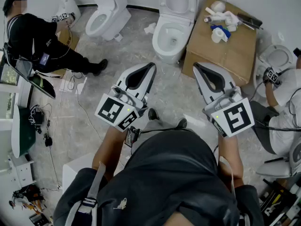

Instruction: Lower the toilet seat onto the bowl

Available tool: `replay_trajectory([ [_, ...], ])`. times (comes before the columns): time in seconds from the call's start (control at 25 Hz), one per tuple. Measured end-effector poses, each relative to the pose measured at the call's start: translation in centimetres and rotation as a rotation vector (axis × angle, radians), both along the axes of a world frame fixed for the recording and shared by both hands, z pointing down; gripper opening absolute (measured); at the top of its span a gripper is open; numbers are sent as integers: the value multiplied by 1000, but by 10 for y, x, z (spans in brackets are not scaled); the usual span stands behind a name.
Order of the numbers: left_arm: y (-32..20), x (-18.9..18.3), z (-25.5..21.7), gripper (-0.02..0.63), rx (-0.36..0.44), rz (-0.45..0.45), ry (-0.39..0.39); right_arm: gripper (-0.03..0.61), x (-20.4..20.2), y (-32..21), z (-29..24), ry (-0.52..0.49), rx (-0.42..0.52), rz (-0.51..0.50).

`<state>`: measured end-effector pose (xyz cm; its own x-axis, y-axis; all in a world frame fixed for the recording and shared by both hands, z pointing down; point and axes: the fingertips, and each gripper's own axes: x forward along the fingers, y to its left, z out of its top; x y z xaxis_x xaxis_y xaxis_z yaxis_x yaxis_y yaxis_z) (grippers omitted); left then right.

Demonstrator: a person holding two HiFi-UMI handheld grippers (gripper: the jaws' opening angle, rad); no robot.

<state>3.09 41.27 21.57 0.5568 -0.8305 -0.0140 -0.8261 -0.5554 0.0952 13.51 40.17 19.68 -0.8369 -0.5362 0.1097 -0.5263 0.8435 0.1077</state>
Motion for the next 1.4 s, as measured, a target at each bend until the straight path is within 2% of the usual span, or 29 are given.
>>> replay_trajectory([
  [0.16,-2,7,1,3,-6,-3,-4,8,6,-6,-5,-28,4,5],
  [0.52,-7,20,10,3,-19,-12,-9,8,19,-13,6,-9,-17,-11],
  [0.76,-8,20,10,3,-17,-28,-17,8,22,-20,6,-44,-30,-8],
  [1.04,-15,-4,18,3,-31,-35,-12,8,8,-33,9,-50,-38,20],
  [1.28,-39,-47,16,3,-33,-18,7,8,-25,-54,9,-39,-46,67],
  [1.4,-48,-63,17,3,-35,19,6,8,-41,-63,9,-30,-52,93],
])
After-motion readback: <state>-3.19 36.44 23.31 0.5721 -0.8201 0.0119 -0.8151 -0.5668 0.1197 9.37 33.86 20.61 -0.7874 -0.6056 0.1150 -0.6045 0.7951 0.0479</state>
